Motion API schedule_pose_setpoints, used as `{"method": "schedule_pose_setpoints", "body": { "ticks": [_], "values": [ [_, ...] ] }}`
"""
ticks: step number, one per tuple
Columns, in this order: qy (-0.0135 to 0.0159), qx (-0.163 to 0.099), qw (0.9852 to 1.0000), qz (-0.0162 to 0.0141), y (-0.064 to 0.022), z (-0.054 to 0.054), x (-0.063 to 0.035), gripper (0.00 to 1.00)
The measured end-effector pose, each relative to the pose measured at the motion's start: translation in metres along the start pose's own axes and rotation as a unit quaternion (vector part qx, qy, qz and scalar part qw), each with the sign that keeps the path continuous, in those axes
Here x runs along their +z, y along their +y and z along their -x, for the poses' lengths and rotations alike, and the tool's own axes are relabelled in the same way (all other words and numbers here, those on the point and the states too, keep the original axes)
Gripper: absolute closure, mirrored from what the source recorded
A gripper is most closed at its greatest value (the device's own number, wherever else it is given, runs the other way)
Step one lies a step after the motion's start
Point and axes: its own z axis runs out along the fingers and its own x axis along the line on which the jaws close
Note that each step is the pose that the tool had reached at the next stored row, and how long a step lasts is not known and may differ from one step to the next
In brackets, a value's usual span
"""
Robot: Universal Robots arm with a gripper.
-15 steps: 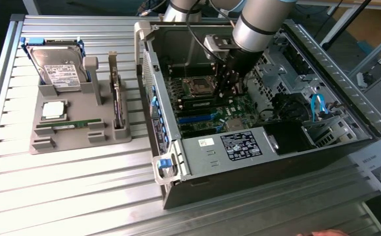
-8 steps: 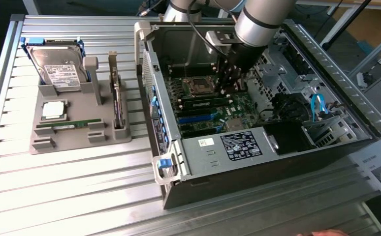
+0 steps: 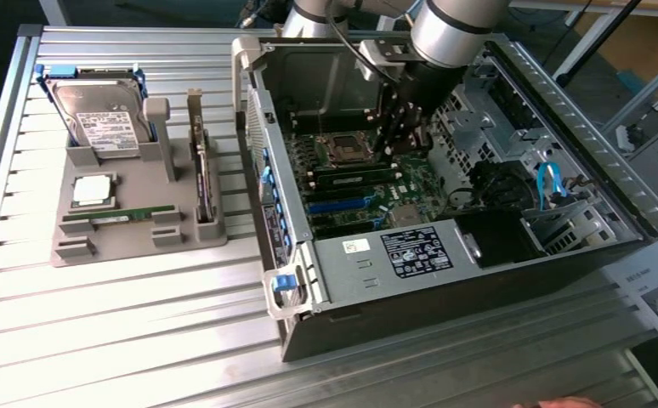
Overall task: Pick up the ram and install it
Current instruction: 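Insert the ram into the slot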
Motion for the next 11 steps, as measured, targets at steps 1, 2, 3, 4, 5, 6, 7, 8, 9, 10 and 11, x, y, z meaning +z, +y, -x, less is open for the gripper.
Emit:
{"method": "schedule_pose_setpoints", "body": {
  "ticks": [1,2,3,4,5,6,7,8,9,10,11],
  "values": [
    [0.0,0.0,1.0,0.0,0.0001,0.0,-0.002,0.75],
    [-0.0001,0.0,1.0,0.0,0.0002,0.0,-0.0038,0.75],
    [0.0,0.0,1.0,0.0,0.0003,0.0,-0.0055,0.75],
    [0.0,0.0,1.0,0.0,0.0004,0.0,-0.0072,0.75],
    [0.0,0.0,1.0,0.0,0.0005,0.0,-0.009,0.75],
    [0.0,0.0,1.0,0.0,0.0006,0.0,-0.0107,0.75],
    [0.0,0.0,1.0,0.0,0.0008,0.0,-0.0138,0.75],
    [0.0,0.0,1.0,0.0,0.0009,0.001,-0.0156,0.75],
    [0.0,0.0,1.0,0.0,0.001,0.001,-0.0174,0.75],
    [0.0,0.0,1.0,0.0,0.001,0.001,-0.0191,0.75],
    [0.0,0.0,1.0,0.0,0.0012,0.001,-0.0209,0.75]
  ]
}}
